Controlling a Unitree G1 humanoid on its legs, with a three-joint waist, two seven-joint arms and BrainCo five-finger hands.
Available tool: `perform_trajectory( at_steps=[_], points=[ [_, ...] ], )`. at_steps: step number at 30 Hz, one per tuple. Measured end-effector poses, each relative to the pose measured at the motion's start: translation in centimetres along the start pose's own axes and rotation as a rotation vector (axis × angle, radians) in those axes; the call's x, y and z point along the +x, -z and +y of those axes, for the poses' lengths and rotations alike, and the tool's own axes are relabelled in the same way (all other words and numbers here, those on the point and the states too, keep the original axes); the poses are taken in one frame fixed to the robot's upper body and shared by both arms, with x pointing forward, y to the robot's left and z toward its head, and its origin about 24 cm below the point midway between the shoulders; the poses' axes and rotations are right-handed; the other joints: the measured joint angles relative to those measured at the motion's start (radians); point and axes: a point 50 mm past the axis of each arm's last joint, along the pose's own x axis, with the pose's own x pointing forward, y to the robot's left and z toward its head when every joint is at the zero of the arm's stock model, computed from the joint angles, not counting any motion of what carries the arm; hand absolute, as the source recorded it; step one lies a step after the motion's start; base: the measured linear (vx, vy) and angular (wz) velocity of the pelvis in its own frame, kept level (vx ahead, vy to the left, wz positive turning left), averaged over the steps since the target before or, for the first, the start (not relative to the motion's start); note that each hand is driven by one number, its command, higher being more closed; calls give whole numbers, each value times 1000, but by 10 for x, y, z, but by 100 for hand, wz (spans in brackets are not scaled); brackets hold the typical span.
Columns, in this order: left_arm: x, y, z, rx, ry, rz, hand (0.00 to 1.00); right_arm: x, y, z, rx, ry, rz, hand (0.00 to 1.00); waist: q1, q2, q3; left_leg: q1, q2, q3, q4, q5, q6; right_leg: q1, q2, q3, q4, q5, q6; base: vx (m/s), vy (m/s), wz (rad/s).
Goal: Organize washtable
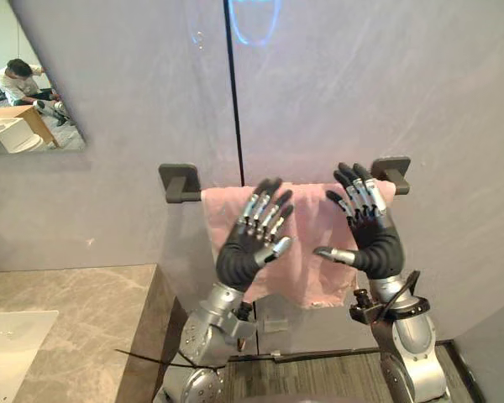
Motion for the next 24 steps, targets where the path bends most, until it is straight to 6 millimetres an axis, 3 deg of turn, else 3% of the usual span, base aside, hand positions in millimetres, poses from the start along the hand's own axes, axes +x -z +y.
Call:
perform_trajectory(
  at_steps=[5,11,14,16,22,24],
  points=[
    [-1,20,-2,-18,74,107,0,-1,12,4,1,-71,43,0,-22,-1,2,2,6,0,0,0,0,2,7,2,-3,2,-3,-20,-14,-2],
    [5,28,-8,-20,140,143,0,-6,26,11,-20,-127,99,0,-29,-2,3,0,7,4,1,0,0,2,8,9,-3,3,-4,-69,-12,-4],
    [-4,46,7,-5,84,259,0,-17,53,7,-46,-112,259,0,-28,-6,13,-2,7,3,0,0,0,1,7,9,-2,4,-6,-52,-5,0],
    [-6,47,8,-2,87,274,0,-23,63,5,-56,-116,328,0,-26,-6,22,-3,6,3,0,0,0,1,7,9,-3,5,-5,0,0,0],
    [-2,48,5,-1,111,273,0,-25,64,2,-92,-109,344,0,-22,-13,30,-3,6,-5,2,1,0,3,7,1,-15,11,-3,30,-2,3],
    [7,44,2,15,153,254,0,-22,62,3,-89,-119,329,0,-21,-25,38,-5,6,-6,2,1,0,7,7,1,-15,11,-3,0,0,0]
  ],
)
